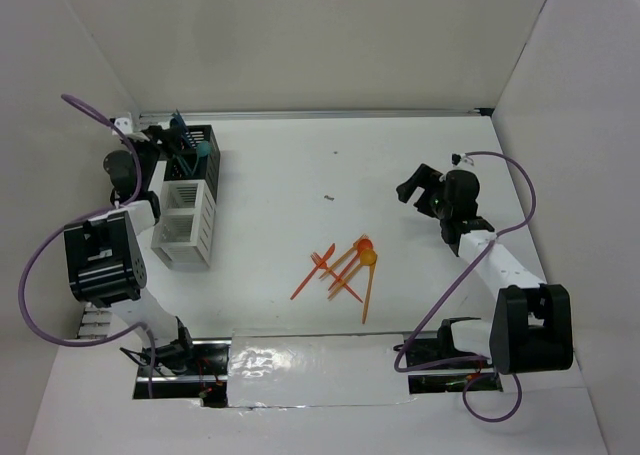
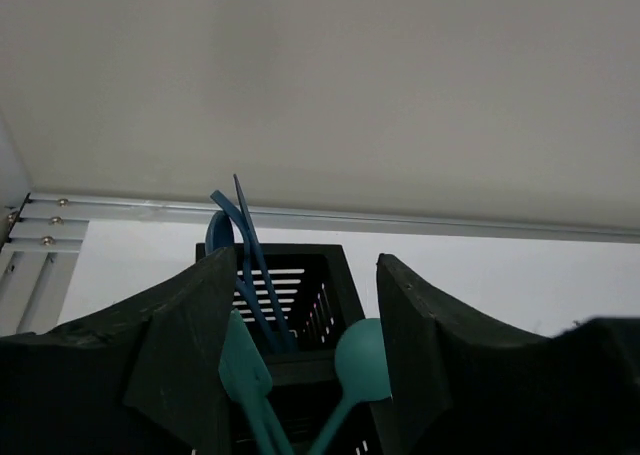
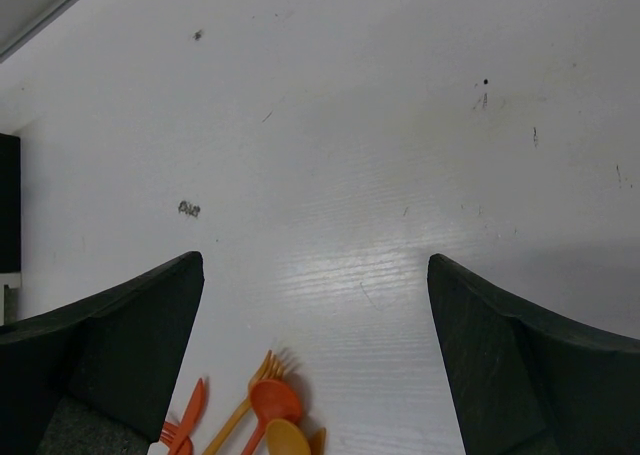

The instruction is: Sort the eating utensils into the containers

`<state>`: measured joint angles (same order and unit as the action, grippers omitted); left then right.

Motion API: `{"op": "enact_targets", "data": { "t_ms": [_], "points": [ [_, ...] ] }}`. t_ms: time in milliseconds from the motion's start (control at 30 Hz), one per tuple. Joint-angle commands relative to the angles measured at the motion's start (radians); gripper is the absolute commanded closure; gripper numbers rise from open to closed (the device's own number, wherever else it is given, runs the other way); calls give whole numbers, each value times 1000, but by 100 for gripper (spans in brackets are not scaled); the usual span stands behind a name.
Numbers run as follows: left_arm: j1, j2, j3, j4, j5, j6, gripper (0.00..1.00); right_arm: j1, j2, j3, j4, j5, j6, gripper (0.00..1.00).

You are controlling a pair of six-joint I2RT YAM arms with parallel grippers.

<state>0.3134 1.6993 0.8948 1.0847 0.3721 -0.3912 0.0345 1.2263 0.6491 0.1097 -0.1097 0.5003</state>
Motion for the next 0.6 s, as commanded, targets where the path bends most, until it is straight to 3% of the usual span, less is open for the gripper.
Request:
{"op": "enact_targets", "data": {
  "t_ms": [0, 233, 367, 567],
  "points": [
    [9, -91, -13, 92, 13, 44, 28, -5, -31, 43, 48, 1, -19, 1],
    [21, -317, 72, -196, 22, 34, 19, -10, 10, 90, 10, -74, 9, 0],
    [-5, -417, 228, -452, 144, 106, 18, -12, 50, 118, -18, -120, 7, 0],
    [-238, -484, 323, -797, 241, 313, 20, -13, 26, 118, -81, -2, 43, 9]
  ]
}}
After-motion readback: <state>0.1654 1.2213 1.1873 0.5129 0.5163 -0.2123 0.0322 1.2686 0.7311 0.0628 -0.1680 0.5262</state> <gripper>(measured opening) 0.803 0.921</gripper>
